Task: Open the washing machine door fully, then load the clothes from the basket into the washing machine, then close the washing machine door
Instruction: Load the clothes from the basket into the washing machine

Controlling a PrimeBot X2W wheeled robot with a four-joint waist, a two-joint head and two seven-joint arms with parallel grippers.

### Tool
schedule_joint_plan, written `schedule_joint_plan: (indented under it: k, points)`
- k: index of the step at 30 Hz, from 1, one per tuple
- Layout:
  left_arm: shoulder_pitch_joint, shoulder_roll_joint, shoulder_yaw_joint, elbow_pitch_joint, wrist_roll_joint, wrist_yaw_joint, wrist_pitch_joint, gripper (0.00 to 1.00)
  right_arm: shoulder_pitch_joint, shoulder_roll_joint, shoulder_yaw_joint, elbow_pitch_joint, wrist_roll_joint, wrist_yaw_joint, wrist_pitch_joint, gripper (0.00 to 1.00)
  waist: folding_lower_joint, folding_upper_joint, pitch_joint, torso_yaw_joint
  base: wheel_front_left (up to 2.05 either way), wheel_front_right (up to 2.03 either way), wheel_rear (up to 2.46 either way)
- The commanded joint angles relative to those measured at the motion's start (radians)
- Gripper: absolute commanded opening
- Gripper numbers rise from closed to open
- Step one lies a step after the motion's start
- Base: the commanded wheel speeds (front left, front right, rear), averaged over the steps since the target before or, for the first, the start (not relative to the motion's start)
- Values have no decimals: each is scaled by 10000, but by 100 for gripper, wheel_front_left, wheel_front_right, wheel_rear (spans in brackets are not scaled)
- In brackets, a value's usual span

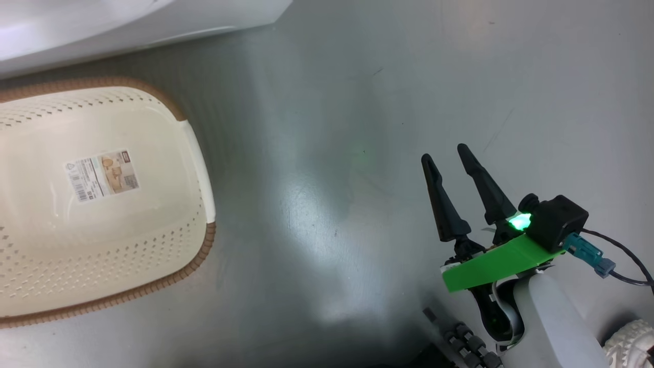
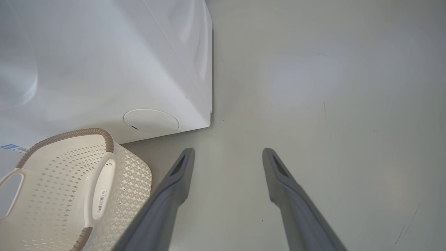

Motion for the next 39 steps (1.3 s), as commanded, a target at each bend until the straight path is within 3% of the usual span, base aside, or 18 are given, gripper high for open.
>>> schedule_joint_plan:
  k: [1,18,39]
  points:
    - [-118,424,-8,-195,8,102,-102,100,283,21,191,-141,70,16,-49,100,0,0,-60,32,0,0,0]
    - [1478,-147,-36,-67,-348,411,-660,100,216,21,-181,12,-209,16,-49,100,0,0,-1205,523,0,0,0]
    - [4051,-605,185,-1397,-829,475,-713,100,322,21,-560,287,-381,16,-49,100,0,0,-2508,1049,0,0,0]
